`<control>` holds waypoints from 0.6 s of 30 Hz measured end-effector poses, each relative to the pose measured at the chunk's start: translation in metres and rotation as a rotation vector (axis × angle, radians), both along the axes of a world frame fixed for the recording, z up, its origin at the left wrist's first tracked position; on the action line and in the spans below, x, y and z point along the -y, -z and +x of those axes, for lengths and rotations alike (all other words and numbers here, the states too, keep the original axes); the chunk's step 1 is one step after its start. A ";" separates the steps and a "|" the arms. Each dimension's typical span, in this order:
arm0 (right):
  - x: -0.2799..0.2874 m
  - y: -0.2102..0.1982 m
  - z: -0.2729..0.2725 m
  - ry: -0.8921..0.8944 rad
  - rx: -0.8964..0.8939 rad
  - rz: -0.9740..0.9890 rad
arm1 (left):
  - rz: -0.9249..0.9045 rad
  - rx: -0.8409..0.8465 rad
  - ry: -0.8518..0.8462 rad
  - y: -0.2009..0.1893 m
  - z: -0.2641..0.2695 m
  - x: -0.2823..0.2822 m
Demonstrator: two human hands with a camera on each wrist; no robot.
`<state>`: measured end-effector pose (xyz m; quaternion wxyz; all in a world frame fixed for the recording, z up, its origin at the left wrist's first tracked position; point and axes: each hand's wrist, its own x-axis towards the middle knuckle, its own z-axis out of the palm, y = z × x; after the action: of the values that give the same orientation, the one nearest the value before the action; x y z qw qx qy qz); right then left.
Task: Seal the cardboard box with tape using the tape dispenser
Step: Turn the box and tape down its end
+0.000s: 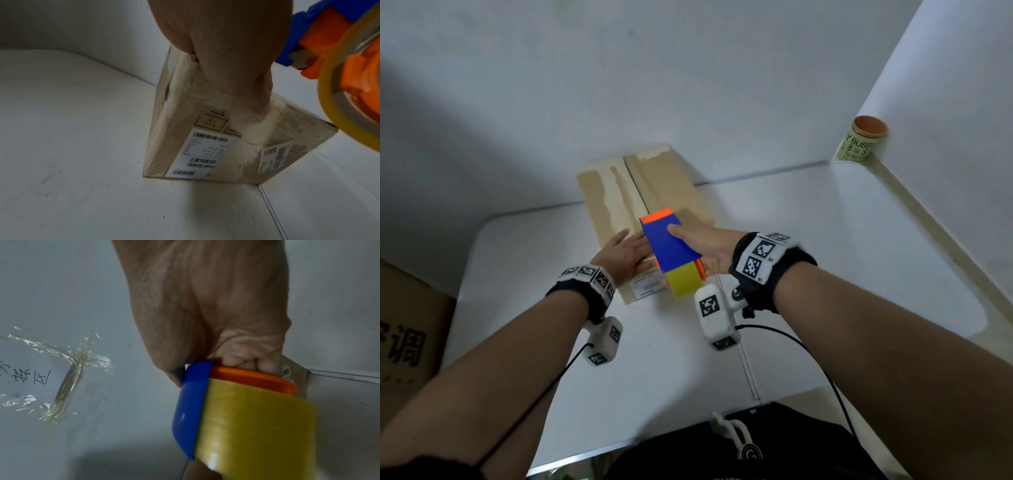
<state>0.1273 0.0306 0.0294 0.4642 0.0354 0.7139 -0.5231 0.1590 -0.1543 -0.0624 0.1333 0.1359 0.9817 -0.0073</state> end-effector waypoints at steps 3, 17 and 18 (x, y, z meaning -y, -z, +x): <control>-0.007 -0.004 0.006 -0.003 0.105 0.000 | 0.056 -0.012 -0.003 0.002 -0.001 0.002; -0.053 0.013 0.050 -0.103 0.328 -0.061 | 0.075 -0.051 -0.012 0.019 -0.005 0.009; -0.057 0.017 0.052 -0.112 0.334 -0.063 | 0.074 -0.059 -0.015 0.020 -0.004 0.009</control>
<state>0.1794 0.0874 0.0122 0.6056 0.0676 0.6109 -0.5055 0.1546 -0.1634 -0.0827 0.0991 0.1332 0.9858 0.0260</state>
